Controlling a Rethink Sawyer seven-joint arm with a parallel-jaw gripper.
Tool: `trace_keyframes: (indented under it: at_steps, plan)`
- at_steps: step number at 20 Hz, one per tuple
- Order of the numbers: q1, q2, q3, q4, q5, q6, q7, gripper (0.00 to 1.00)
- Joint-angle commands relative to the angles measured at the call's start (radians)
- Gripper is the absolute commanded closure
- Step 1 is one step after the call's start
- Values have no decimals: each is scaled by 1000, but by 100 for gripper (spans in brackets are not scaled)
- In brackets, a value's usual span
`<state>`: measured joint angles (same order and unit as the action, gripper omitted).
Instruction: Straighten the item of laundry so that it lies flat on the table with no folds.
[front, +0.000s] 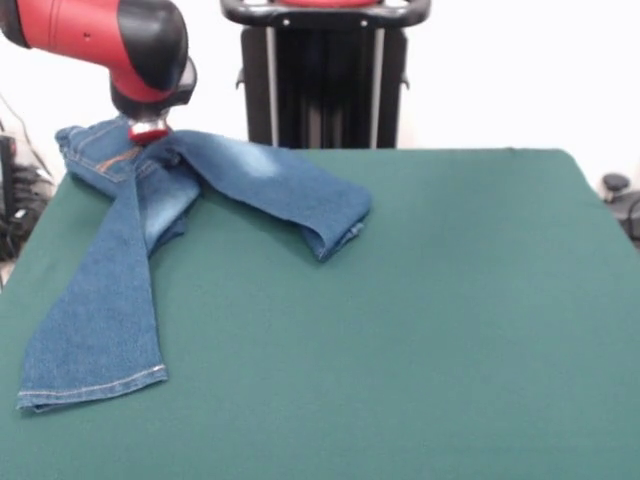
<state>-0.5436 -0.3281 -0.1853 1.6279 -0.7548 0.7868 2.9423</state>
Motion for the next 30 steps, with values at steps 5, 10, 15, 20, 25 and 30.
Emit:
trace_keyframes:
  at_steps: [5,10,15,20,25,30]
  plan:
    - [-103,-70,138,64,-21,33,-358,0]
    - [-104,-178,169,109,-7,79,-393,0]
    - [-125,-222,210,104,30,164,-427,0]
    - [-145,-230,244,103,29,185,-415,0]
    - [-163,-245,275,114,26,202,-408,0]
    - [-176,-260,301,133,35,221,-396,0]
